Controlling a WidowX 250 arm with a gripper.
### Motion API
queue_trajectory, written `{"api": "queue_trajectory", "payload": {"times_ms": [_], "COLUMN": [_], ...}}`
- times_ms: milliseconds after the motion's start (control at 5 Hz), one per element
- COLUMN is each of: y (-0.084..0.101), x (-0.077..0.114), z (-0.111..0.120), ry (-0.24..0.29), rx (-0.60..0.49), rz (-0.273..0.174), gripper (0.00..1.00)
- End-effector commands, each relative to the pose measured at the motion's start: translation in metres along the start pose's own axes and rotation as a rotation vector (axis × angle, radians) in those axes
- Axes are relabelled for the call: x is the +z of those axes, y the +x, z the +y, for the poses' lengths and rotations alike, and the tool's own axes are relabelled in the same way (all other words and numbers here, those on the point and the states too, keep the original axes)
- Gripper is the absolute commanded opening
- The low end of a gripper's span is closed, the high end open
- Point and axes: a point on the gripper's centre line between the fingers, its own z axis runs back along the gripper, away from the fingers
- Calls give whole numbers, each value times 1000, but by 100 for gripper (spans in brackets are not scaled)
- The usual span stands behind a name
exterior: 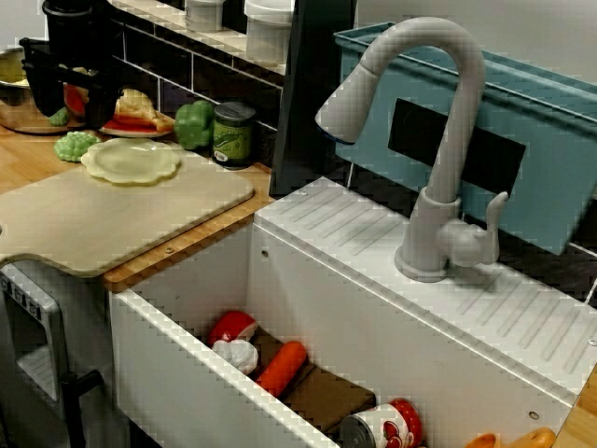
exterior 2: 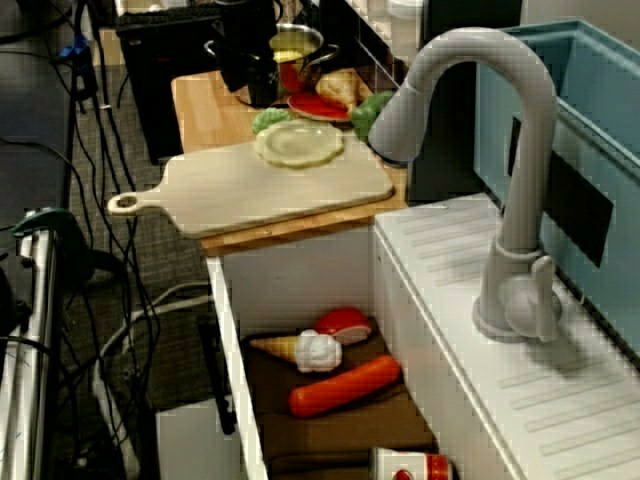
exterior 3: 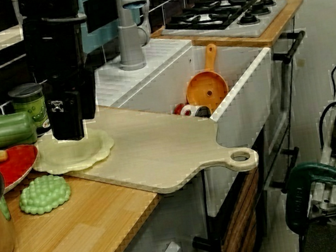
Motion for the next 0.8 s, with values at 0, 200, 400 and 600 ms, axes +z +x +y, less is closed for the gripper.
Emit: {"api": "queue_trajectory", "payload": {"times_ms": [0,200,400,600], "y": [19,22,21,26], "x": [11,-10,-5,-11], "z": [-4,-13,-13,-18], "ry": [18,15,35,49], "rx": [19,32,47,54], "rz": [-101,-135,-144,-157], "gripper": [100,100,100,100]}}
